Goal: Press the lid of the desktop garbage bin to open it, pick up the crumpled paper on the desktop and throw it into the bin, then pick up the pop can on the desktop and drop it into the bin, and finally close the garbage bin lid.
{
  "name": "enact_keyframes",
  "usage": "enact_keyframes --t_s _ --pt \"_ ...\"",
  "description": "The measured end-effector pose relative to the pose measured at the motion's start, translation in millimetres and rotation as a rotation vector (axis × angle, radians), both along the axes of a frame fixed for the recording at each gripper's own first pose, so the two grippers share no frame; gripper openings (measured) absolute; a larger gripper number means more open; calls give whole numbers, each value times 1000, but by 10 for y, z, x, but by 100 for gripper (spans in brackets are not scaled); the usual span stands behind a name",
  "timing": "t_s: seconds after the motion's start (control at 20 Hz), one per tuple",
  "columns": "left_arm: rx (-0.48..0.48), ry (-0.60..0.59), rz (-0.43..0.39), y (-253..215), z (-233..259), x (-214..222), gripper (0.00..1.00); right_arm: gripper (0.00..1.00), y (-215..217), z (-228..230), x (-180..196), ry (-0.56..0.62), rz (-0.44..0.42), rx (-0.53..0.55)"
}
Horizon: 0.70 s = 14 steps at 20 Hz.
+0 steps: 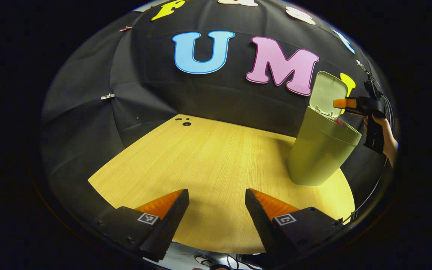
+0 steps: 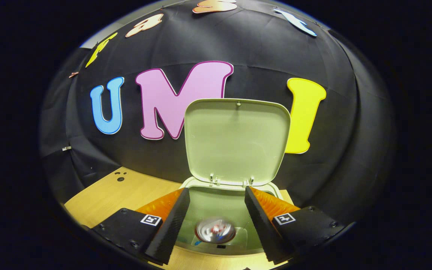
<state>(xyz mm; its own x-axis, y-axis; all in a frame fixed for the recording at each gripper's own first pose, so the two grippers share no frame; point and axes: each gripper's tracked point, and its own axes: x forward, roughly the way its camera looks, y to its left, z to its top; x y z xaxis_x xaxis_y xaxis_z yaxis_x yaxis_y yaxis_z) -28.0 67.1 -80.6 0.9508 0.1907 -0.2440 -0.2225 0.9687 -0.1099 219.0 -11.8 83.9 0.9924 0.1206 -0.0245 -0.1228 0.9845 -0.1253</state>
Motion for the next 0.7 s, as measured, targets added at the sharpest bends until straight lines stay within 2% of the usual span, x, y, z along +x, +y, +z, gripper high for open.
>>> enact_keyframes --t_s 0.15,0.45,0.7 --pt "4 3 0 10 -5 -18 96 98 17 195 -31 -33 0 10" --pt "-8 -4 16 80 -10 -44 96 98 42 985 -89 -157 3 -15" --pt "-27 -18 37 110 -21 -53 96 98 113 1500 -25 -190 18 43"
